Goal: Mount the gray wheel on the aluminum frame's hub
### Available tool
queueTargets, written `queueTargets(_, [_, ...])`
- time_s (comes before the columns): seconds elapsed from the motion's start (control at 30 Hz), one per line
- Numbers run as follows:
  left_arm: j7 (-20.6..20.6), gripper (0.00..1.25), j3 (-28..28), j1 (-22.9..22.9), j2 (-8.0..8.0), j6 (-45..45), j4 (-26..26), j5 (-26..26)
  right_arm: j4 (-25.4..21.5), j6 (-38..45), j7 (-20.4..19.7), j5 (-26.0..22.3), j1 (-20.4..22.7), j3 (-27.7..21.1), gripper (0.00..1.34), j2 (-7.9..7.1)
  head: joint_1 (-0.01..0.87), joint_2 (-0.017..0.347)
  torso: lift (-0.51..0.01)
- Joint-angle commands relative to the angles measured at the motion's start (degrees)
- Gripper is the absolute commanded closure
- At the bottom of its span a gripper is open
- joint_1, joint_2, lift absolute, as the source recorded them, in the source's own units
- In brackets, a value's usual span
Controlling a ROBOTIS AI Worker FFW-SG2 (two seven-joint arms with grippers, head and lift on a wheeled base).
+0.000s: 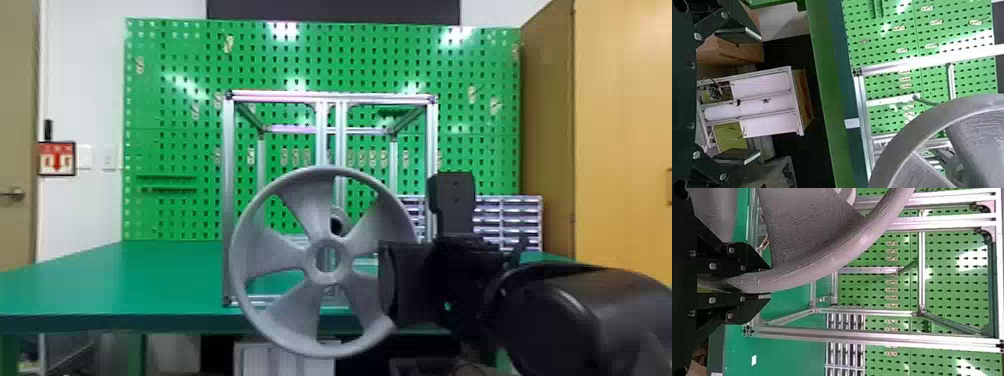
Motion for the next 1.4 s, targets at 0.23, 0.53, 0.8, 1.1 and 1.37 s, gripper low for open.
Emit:
queueTargets(0.23, [1.30, 0.25, -1.54, -2.73, 0.37, 1.15, -1.65, 0.66, -0.77, 0.17, 0.03, 0.17, -1.52, 0.09, 1.11, 0.05, -0.005, 0.006, -0.499])
queueTargets(0.53, [7.63, 0.25, -4.00, -5.89, 0.90, 5.55, -6.92, 6.46, -0.77, 0.08, -0.05, 1.05, -1.25, 0.00, 1.11, 0.05, -0.005, 0.006, -0.499])
queueTargets(0.8, [13.96, 0.25, -4.00, -9.41, 1.43, 7.74, -12.37, 19.12, -0.60, -0.01, -0.05, 2.20, -1.25, 0.27, 1.11, 0.05, -0.005, 0.006, -0.499])
queueTargets(1.1, [14.58, 0.25, -2.07, -12.83, 1.87, 6.78, -14.48, 28.52, -0.34, -0.01, 0.03, 2.64, -1.25, 0.27, 1.11, 0.05, -0.005, 0.006, -0.499])
queueTargets(1.37, [14.58, 0.25, -1.27, -15.21, 1.78, 0.10, -9.91, 29.49, -0.16, -0.18, 0.03, 2.37, -1.34, 0.36, 1.10, 0.05, -0.005, 0.006, -0.499])
